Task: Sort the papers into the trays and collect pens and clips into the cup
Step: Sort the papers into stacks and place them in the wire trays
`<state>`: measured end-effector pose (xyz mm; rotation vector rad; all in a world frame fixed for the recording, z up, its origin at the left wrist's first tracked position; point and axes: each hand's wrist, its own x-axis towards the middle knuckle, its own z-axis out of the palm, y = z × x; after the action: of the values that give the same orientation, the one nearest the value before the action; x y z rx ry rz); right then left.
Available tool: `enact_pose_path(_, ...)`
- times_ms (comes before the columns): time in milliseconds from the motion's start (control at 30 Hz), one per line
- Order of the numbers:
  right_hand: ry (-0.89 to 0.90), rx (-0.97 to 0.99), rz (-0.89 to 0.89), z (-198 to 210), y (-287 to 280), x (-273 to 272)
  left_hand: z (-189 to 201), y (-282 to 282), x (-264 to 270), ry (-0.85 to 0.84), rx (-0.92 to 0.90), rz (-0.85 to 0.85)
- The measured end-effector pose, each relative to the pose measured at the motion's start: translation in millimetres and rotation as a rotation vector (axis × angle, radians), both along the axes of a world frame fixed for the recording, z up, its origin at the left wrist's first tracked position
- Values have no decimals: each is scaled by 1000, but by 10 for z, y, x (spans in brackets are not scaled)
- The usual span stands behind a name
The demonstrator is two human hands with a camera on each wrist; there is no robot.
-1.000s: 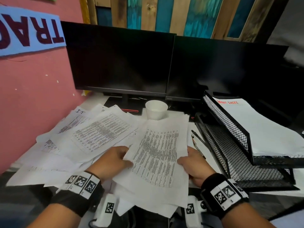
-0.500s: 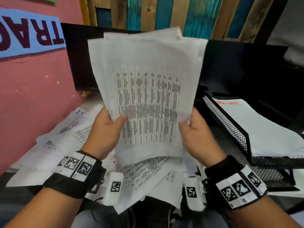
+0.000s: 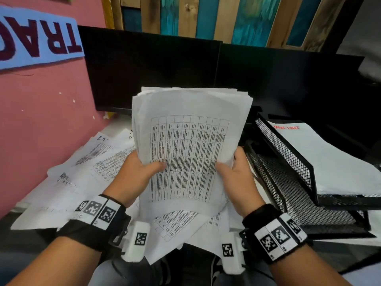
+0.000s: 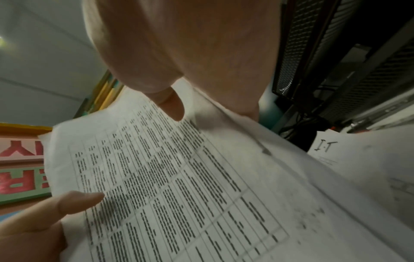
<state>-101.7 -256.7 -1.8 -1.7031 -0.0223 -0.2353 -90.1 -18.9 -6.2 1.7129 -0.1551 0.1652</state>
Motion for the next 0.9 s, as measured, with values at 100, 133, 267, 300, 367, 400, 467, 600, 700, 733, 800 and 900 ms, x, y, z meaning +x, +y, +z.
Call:
enact_pose_path(100,77,14,-6,-115,12,37,-180,26,10,110,34,19)
enact_pose_path(133,111,15,-2,-158,16,42,-242,33,15,142,43,35)
enact_pose_path(267,239,105,-66,-335,52,54,-384,24,37,150,53,122)
enact_pose_path(300,258,176,-111,-364,53,55,-372,19,36,138,7,144)
enact_pose_path(367,310,342,-147,-402,64,58,-361,22,68,125,-95,199)
enact_pose_path(400,341,418,-118,-396,86,56,-367,30,106,116,-129,228)
enact_pose_path(467,378,551,-23,-353,156,67,-342,-5,125,123,-163,228)
enact_pose_path(600,370,499,-60,-170,211,152,-284,-97,60,119,-70,123)
enact_pose_path(700,241,318,-129,59,52,229,-251,-115,17,90,-82,-27)
enact_pose_path(733,174,284,-149,167,-33,231,-252,-96,4,86,-79,-32)
enact_pose_path(800,60,249,-188,413,-268,211,-320,-3,-28,87,-70,-54)
enact_pose_path(900,-45,236,-291,830,-703,146,-467,203,-82,69,-53,-45)
